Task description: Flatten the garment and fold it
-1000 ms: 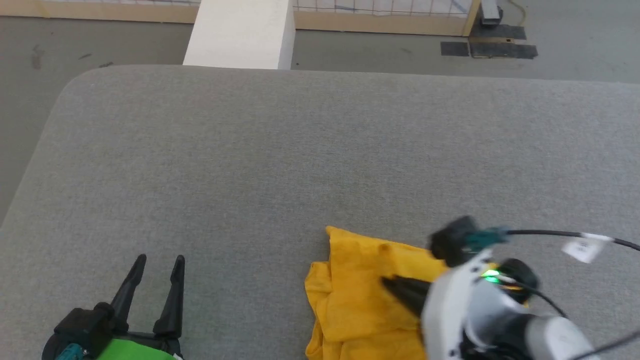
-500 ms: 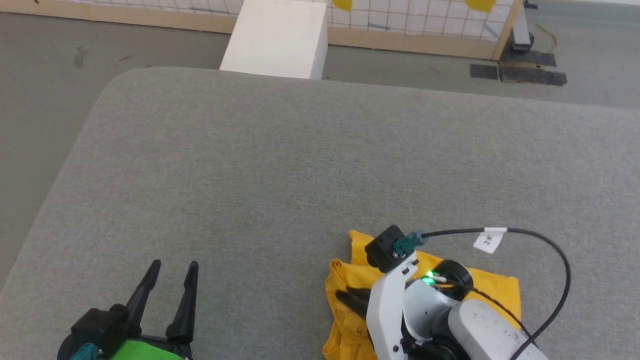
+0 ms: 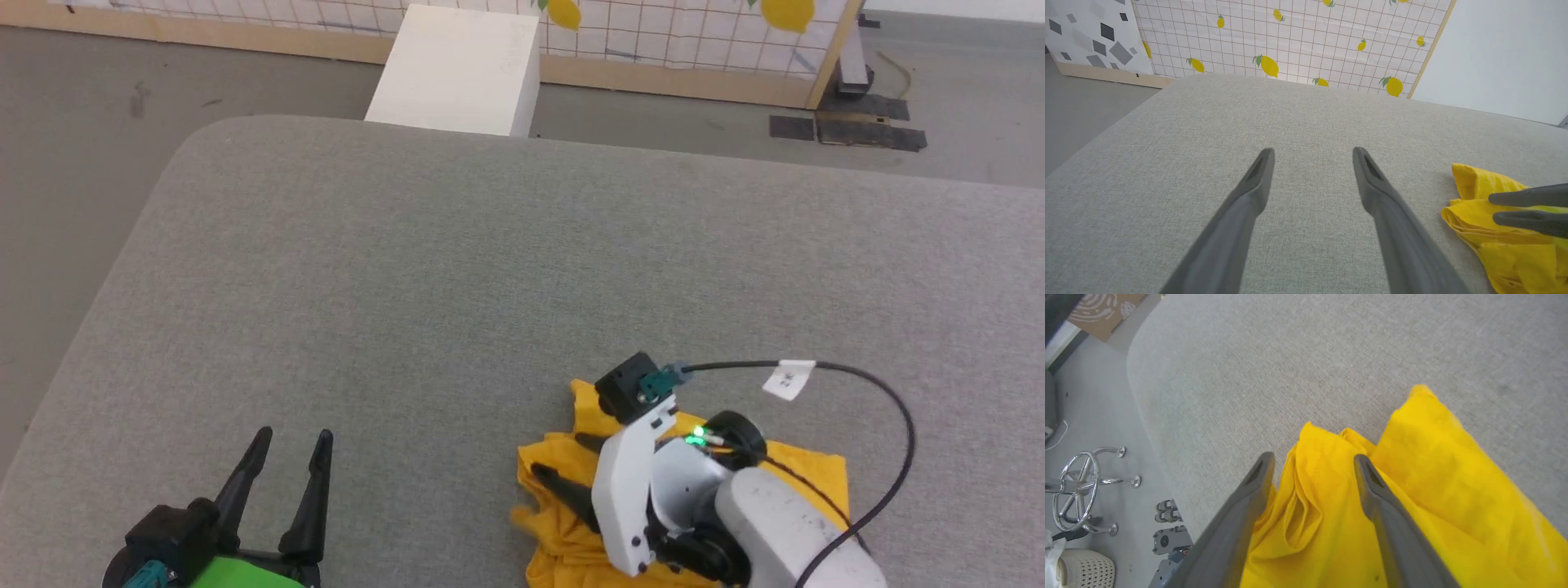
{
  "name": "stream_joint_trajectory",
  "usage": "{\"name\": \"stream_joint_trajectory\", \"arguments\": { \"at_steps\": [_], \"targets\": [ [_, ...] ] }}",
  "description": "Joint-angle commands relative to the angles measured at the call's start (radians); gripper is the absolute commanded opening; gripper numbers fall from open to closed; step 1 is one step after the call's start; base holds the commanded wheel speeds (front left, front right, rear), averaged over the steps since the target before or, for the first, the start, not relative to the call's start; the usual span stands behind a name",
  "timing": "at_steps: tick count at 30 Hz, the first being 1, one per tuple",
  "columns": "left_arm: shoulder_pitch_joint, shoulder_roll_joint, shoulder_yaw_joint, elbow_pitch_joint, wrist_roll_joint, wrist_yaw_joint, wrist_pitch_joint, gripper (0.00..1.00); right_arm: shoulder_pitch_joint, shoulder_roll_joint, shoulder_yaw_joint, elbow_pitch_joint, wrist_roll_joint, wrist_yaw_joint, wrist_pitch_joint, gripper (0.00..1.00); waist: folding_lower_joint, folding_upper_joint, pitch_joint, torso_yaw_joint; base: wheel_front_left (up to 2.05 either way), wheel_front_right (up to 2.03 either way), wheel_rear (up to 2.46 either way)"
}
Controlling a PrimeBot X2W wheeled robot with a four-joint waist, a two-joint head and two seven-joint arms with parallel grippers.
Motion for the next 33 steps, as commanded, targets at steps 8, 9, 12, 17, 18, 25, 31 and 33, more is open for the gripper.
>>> {"name": "stream_joint_trajectory", "arguments": {
  "at_steps": [8, 9, 12, 17, 18, 25, 31, 33],
  "targets": [
    [-0.006, 0.009, 0.007, -0.018, -0.018, 0.01, -0.001, 1.0, 0.073, -0.113, -0.196, -0.248, -0.067, -0.001, 0.016, 1.0, 0.0, 0.0, 0.017, -0.062, 0.0, 0.0, 0.0],
    [-0.006, 0.01, 0.009, -0.021, -0.018, 0.01, -0.002, 1.0, 0.103, -0.117, -0.241, -0.287, -0.088, -0.001, 0.015, 1.0, 0.0, 0.0, 0.02, -0.069, 0.0, 0.0, 0.0],
    [-0.006, 0.013, 0.011, -0.026, -0.019, 0.011, -0.002, 1.0, 0.196, -0.112, -0.354, -0.39, -0.141, -0.001, 0.02, 1.0, 0.0, 0.0, 0.029, -0.085, 0.0, 0.0, 0.0],
    [-0.003, 0.018, 0.018, -0.031, -0.025, 0.012, -0.003, 1.0, 0.372, -0.074, -0.515, -0.533, -0.208, -0.001, 0.078, 1.0, 0.0, 0.0, 0.045, -0.114, 0.0, 0.0, 0.0],
    [-0.003, 0.02, 0.019, -0.031, -0.026, 0.011, -0.003, 1.0, 0.4, -0.068, -0.531, -0.551, -0.216, -0.001, 0.091, 1.0, 0.0, 0.0, 0.048, -0.118, 0.0, 0.0, 0.0],
    [-0.01, 0.034, 0.019, -0.035, -0.035, 0.007, -0.003, 1.0, 0.533, -0.003, -0.597, -0.605, -0.224, -0.001, 0.134, 1.0, 0.0, 0.0, 0.071, -0.134, 0.0, 0.0, 0.0],
    [-0.02, 0.05, 0.014, -0.035, -0.039, 0.004, -0.002, 1.0, 0.532, 0.027, -0.629, -0.54, -0.192, -0.001, 0.109, 1.0, 0.0, 0.0, 0.079, -0.125, 0.0, 0.0, 0.0],
    [-0.022, 0.056, 0.014, -0.035, -0.041, 0.004, -0.001, 1.0, 0.52, 0.031, -0.644, -0.5, -0.174, -0.001, 0.097, 1.0, 0.0, 0.0, 0.08, -0.12, 0.0, 0.0, 0.0]
  ]
}}
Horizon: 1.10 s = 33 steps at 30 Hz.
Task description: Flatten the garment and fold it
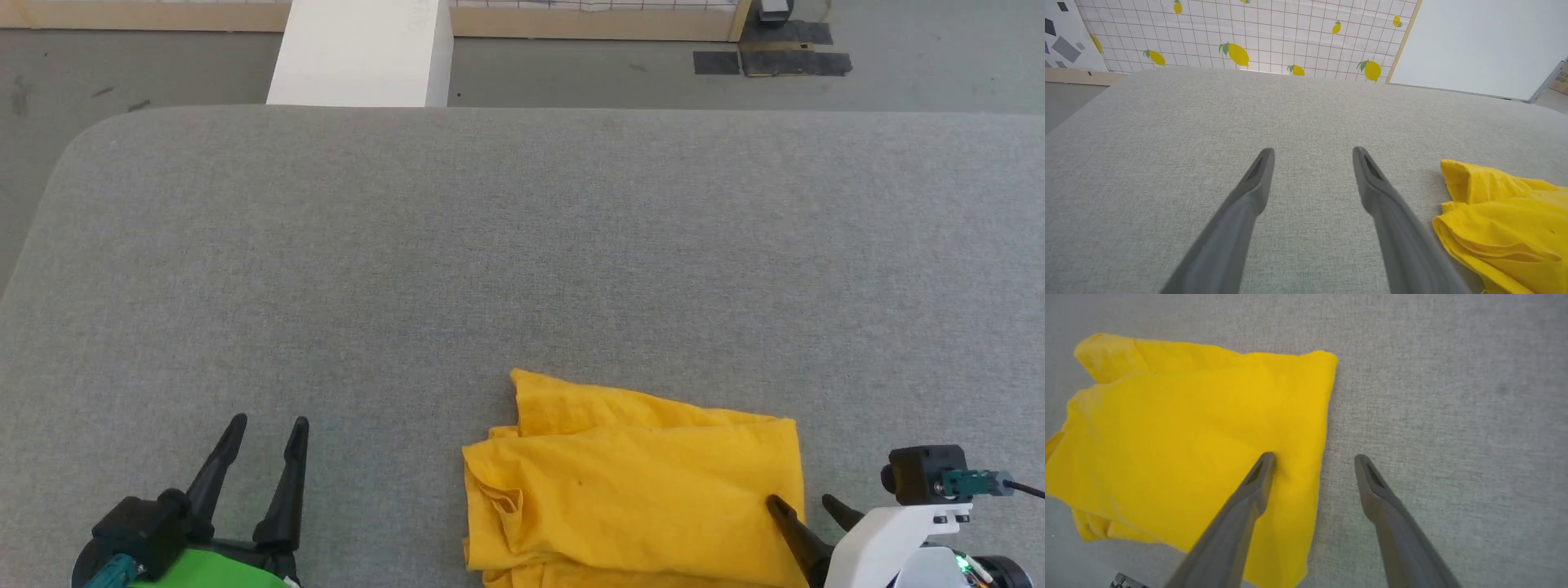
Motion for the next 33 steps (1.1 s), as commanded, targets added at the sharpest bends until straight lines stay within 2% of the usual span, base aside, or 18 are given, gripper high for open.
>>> {"name": "stream_joint_trajectory", "arguments": {
  "at_steps": [1, 5, 6, 7, 8, 9, 18, 24, 33],
  "targets": [
    [-0.02, 0.012, 0.002, -0.003, -0.007, -0.004, -0.001, 1.0, -0.02, 0.005, -0.011, 0.029, 0.017, -0.001, -0.018, 1.0, -0.0001, 0.0, 0.002, 0.006, 0.0, 0.0, 0.0],
    [-0.02, 0.02, 0.001, -0.004, -0.009, -0.004, 0.003, 1.0, -0.053, 0.008, -0.019, 0.113, 0.045, -0.001, -0.041, 1.0, -0.0001, 0.0, 0.002, 0.015, 0.0, 0.0, 0.0],
    [-0.019, 0.022, 0.001, -0.004, -0.01, -0.004, 0.004, 1.0, -0.058, 0.008, -0.021, 0.13, 0.067, -0.001, -0.043, 0.87, -0.0001, 0.0, 0.001, 0.017, 0.0, 0.0, 0.0],
    [-0.019, 0.023, 0.001, -0.004, -0.011, -0.003, 0.006, 1.0, -0.062, 0.009, -0.024, 0.145, 0.089, -0.001, -0.045, 0.48, -0.0001, 0.0, 0.001, 0.019, 0.0, 0.0, 0.0],
    [-0.019, 0.025, 0.001, -0.005, -0.012, -0.003, 0.007, 1.0, -0.066, 0.009, -0.023, 0.163, 0.102, -0.001, -0.043, 0.44, -0.0001, 0.0, 0.001, 0.021, 0.0, 0.0, 0.0],
    [-0.019, 0.027, 0.001, -0.006, -0.013, -0.003, 0.008, 1.0, -0.069, 0.009, -0.018, 0.174, 0.108, -0.001, -0.037, 0.0, -0.0001, 0.0, 0.0, 0.023, 0.0, 0.0, 0.0],
    [-0.008, 0.025, -0.005, -0.009, -0.019, 0.007, 0.013, 1.0, -0.068, 0.009, -0.025, 0.145, 0.068, -0.001, -0.008, 0.0, -0.0001, 0.0, -0.02, 0.011, 0.0, 0.0, 0.0],
    [-0.005, 0.018, -0.019, -0.013, -0.01, 0.012, 0.011, 1.0, -0.077, -0.002, 0.016, 0.091, 0.03, -0.001, -0.027, 0.0, -0.0001, 0.0, -0.035, -0.011, 0.0, 0.0, 0.0],
    [-0.012, 0.022, -0.046, -0.044, 0.013, 0.017, 0.012, 1.0, -0.191, -0.139, 0.117, 0.048, -0.036, -0.001, -0.034, 0.0, -0.0001, 0.0, -0.051, -0.076, 0.0, 0.0, 0.0]
  ]
}}
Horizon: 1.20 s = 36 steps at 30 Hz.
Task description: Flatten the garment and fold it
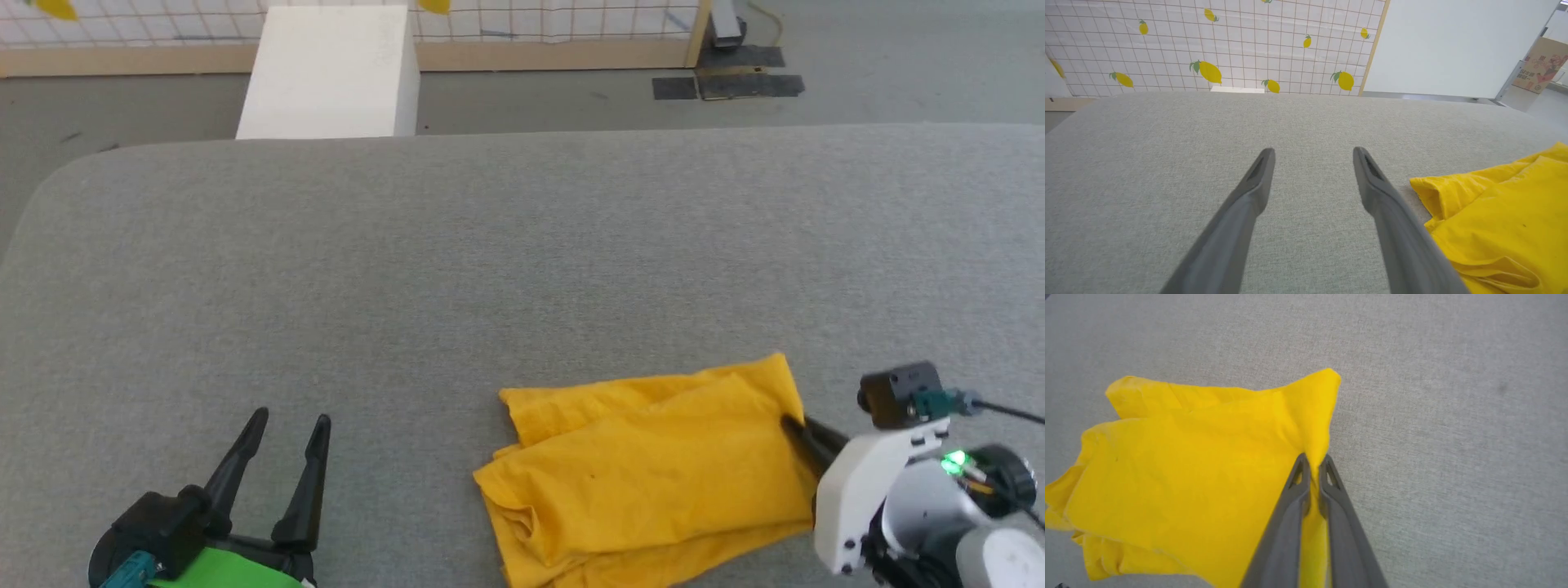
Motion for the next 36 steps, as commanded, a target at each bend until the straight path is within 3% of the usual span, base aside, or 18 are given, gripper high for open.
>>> {"name": "stream_joint_trajectory", "arguments": {
  "at_steps": [1, 9, 18, 28, 36],
  "targets": [
    [-0.014, 0.003, -0.005, -0.008, 0.013, 0.006, 0.003, 1.0, -0.039, -0.017, 0.014, 0.0, -0.008, -0.002, 0.002, 0.0, 0.0, -0.0001, -0.005, -0.029, 0.0, 0.0, 0.0],
    [-0.047, 0.008, -0.037, -0.027, 0.031, 0.004, 0.009, 1.0, -0.217, -0.11, 0.084, 0.063, -0.014, -0.002, 0.032, 0.0, 0.0, -0.0001, 0.017, -0.116, 0.0, 0.0, 0.0],
    [-0.094, 0.041, -0.053, -0.066, 0.035, -0.006, 0.018, 1.0, -0.381, -0.151, 0.092, 0.131, -0.053, -0.002, 0.034, 0.0, 0.0, -0.0001, 0.101, -0.198, 0.0, 0.0, 0.0],
    [-0.118, 0.109, -0.036, -0.139, 0.04, -0.009, 0.037, 1.0, -0.498, -0.223, 0.064, 0.148, -0.131, -0.002, 0.045, 0.0, 0.0, -0.0001, 0.199, -0.275, 0.0, 0.0, 0.0],
    [-0.16, 0.19, -0.004, -0.265, 0.062, -0.011, 0.067, 1.0, -0.56, -0.277, -0.008, 0.111, -0.203, -0.002, 0.051, 0.0, 0.0, -0.0001, 0.339, -0.304, 0.0, 0.0, 0.0]
  ]
}}
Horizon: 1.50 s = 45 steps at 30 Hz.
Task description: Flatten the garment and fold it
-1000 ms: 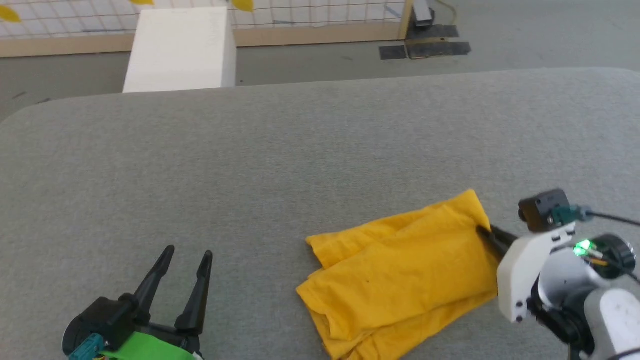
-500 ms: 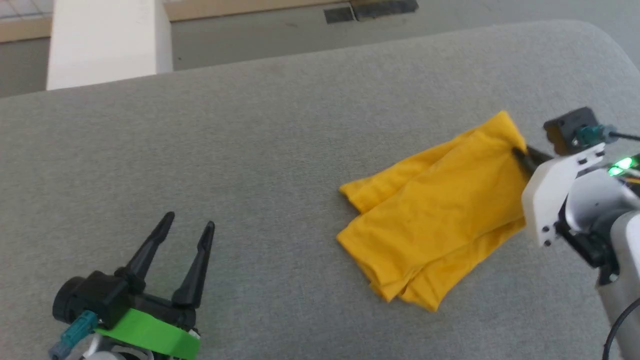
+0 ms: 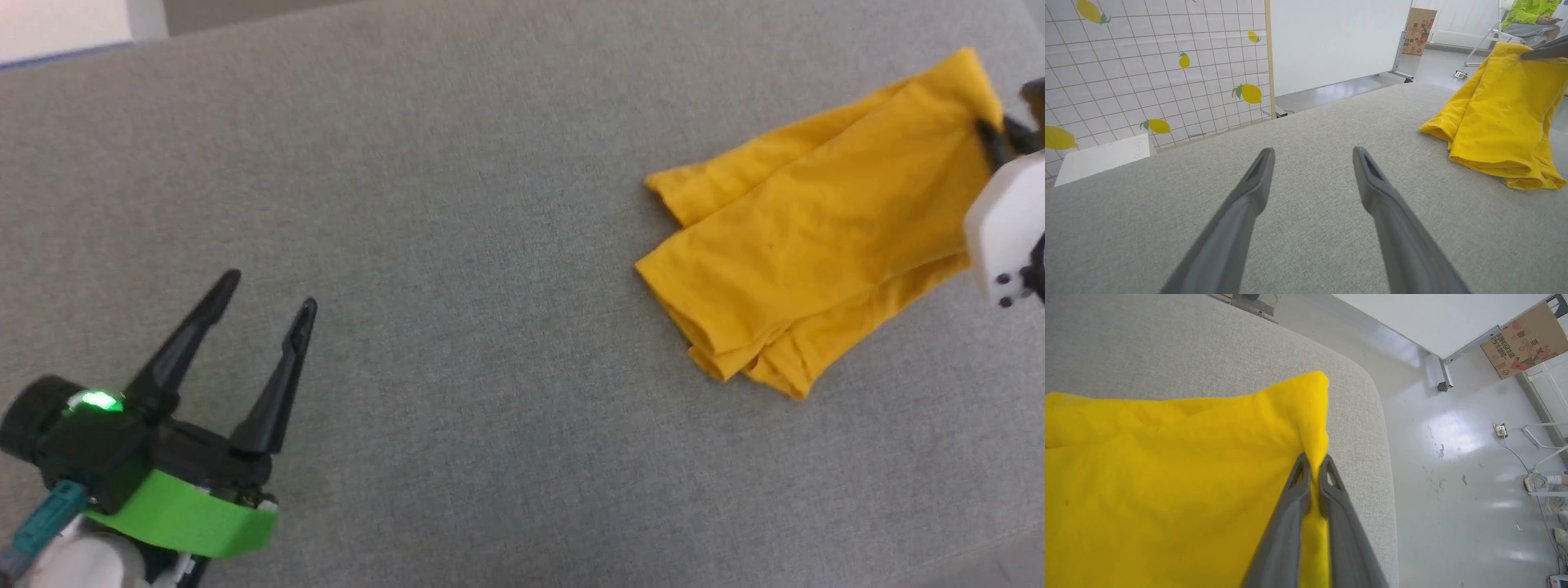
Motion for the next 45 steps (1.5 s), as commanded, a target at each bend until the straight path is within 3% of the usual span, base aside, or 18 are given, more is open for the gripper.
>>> {"name": "stream_joint_trajectory", "arguments": {
  "at_steps": [1, 17, 26, 29, 31, 32, 45],
  "targets": [
    [-0.029, 0.033, 0.021, -0.048, 0.012, -0.001, 0.011, 1.0, -0.027, -0.021, -0.037, -0.03, -0.038, -0.002, 0.001, 0.0, -0.0002, -0.0001, 0.117, -0.032, 0.0, 0.0, 0.0],
    [-0.031, 0.135, 0.081, -0.144, -0.001, -0.006, 0.014, 1.0, 0.024, -0.111, -0.262, -0.035, -0.164, -0.002, -0.059, 0.0, -0.0002, -0.0001, 0.265, -0.013, 0.0, 0.0, 0.0],
    [-0.031, 0.149, 0.091, -0.164, 0.0, -0.004, 0.001, 1.0, 0.047, -0.038, -0.316, 0.017, -0.203, -0.002, -0.102, 0.0, -0.0002, -0.0001, 0.283, 0.014, 0.0, 0.0, 0.0],
    [-0.03, 0.152, 0.09, -0.165, 0.002, -0.003, 0.001, 1.0, 0.047, -0.022, -0.325, 0.052, -0.222, -0.002, -0.127, 0.39, -0.0002, -0.0001, 0.283, 0.022, 0.0, 0.0, 0.0],
    [-0.027, 0.153, 0.091, -0.167, 0.002, 0.0, 0.002, 1.0, 0.045, -0.017, -0.329, 0.071, -0.232, -0.002, -0.14, 0.83, -0.0002, -0.0001, 0.282, 0.024, 0.0, 0.0, 0.0],
    [-0.026, 0.153, 0.092, -0.166, 0.002, 0.001, 0.002, 1.0, 0.043, -0.015, -0.33, 0.078, -0.236, -0.002, -0.145, 1.0, -0.0002, -0.0001, 0.281, 0.025, 0.0, 0.0, 0.0],
    [-0.041, 0.111, 0.056, -0.117, -0.01, 0.012, -0.02, 1.0, 0.014, -0.011, -0.343, 0.151, -0.229, -0.002, -0.238, 1.0, -0.0002, -0.0001, 0.198, 0.037, 0.0, 0.0, 0.0]
  ]
}}
